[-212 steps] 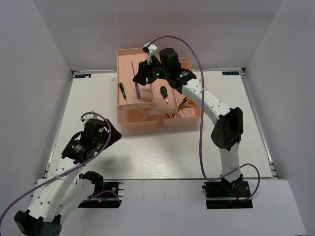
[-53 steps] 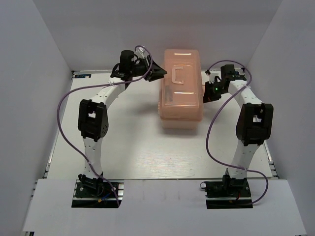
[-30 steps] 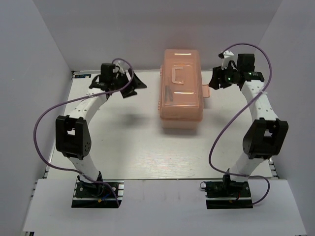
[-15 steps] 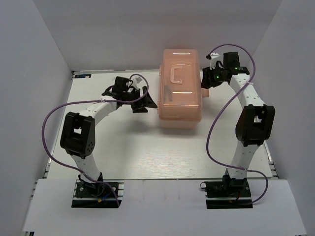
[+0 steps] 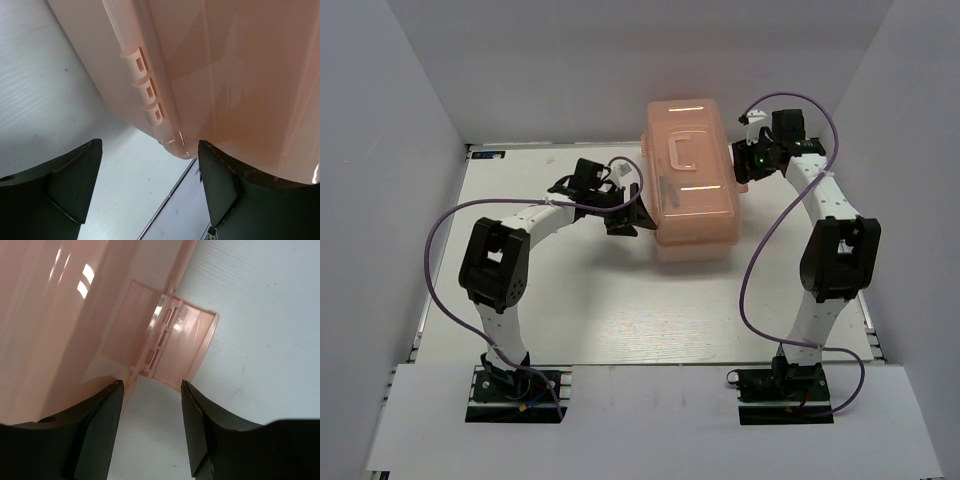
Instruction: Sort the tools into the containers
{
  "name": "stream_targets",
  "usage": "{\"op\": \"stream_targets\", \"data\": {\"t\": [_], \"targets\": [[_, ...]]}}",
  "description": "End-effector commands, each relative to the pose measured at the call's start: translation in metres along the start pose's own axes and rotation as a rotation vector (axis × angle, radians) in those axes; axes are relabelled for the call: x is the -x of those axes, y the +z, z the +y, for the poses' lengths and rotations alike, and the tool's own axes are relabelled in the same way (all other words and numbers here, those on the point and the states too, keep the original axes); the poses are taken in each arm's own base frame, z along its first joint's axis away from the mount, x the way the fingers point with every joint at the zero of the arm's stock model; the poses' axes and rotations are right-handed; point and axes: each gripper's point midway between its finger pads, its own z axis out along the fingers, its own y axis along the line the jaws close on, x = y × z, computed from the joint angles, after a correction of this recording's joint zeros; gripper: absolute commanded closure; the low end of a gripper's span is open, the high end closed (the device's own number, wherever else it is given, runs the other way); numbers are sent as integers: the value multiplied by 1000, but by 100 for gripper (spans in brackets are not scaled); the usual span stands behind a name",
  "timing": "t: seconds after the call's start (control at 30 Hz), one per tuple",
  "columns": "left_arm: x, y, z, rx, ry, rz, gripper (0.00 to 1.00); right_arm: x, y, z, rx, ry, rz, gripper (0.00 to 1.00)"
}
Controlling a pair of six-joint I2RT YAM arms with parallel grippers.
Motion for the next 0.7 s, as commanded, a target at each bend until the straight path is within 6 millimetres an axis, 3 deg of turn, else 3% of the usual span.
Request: {"op": "stream_targets", "data": {"t": [0.0,0.07,0.13,0.2,0.3,0.33,0.37,0.4,0.43,0.47,0.53,0.67], "targets": [[2,1,-27,-51,69,12,13,15,-24,4,-39,-44,-59,44],[2,-5,-27,-19,71,0,13,17,-36,-5,-106,-51,-63,44],[-3,-17,-5,92,23,-21,13,12,-46,-15,-179,-46,-49,42],[1,-44,4,216,10,-114,11,14,-67,-17,-217,-45,-66,37],[-4,-77,20,353,-13,-187,8,1,-88,-11,-247,-33,-46,19],[-3,-93,7,354,11,-233,8,-7,-89,-9,-256,-3,-25,17],[-5,-100,10,379,28,-254,7,-13,-103,-2,-257,19,-15,10],[0,-115,-5,368,80,-301,1,-19,-106,3,-253,67,-10,10],[-3,-114,2,388,73,-299,1,-19,-110,6,-254,65,-10,10],[3,-128,-6,402,117,-350,1,-28,-115,12,-246,97,2,10],[3,-138,-11,413,152,-379,1,-33,-130,29,-212,126,-24,10],[19,-167,-31,425,252,-498,1,-58,-140,59,-125,170,-43,10]]}}
